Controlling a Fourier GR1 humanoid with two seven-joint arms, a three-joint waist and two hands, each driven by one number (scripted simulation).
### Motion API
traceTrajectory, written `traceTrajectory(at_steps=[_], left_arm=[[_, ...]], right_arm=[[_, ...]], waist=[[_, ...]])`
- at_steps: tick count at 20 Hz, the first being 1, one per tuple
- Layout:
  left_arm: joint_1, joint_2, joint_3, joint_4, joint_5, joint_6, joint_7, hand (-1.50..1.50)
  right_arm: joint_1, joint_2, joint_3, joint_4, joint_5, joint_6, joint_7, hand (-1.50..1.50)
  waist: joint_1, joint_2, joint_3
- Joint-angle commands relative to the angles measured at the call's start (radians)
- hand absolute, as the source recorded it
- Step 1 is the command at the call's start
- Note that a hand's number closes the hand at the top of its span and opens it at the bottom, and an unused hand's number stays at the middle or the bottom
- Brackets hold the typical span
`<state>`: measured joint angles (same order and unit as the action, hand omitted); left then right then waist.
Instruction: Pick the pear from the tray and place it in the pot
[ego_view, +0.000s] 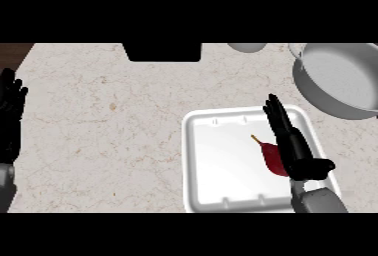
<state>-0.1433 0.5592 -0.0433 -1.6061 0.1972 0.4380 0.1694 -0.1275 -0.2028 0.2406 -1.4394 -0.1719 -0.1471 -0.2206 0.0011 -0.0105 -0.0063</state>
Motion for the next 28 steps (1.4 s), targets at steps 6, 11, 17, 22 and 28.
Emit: traceTrajectory(at_steps=[6, 11, 17, 22, 28], left_arm=[[0.034, -0.179, -0.104, -0.064, 0.053, -0.05, -0.14, 0.0], [0.123, -0.321, -0.236, -0.011, -0.004, -0.051, -0.299, 0.0], [0.098, -0.328, -0.194, 0.05, -0.001, -0.07, -0.306, 0.0], [0.112, -0.322, -0.18, 0.041, 0.021, -0.111, -0.314, 0.0], [0.127, -0.328, -0.194, 0.024, 0.008, -0.109, -0.317, 0.0]], right_arm=[[-0.136, -0.22, -0.283, -0.083, -0.281, 0.42, -0.364, 1.5], [-0.038, -0.306, -0.412, 0.292, -0.172, 0.384, -0.519, -1.5], [0.021, -0.334, -0.444, 0.313, -0.179, 0.591, -0.772, -1.5], [0.089, -0.459, -0.368, 0.214, -0.019, 0.538, -0.65, -1.5], [0.107, -0.614, -0.225, 0.092, 0.189, 0.526, -0.507, -1.5]], waist=[[-0.033, 0.004, 0.013], [0.002, 0.019, 0.009], [-0.004, 0.012, 0.007], [-0.007, 0.01, 0.006], [-0.002, 0.008, 0.004]])
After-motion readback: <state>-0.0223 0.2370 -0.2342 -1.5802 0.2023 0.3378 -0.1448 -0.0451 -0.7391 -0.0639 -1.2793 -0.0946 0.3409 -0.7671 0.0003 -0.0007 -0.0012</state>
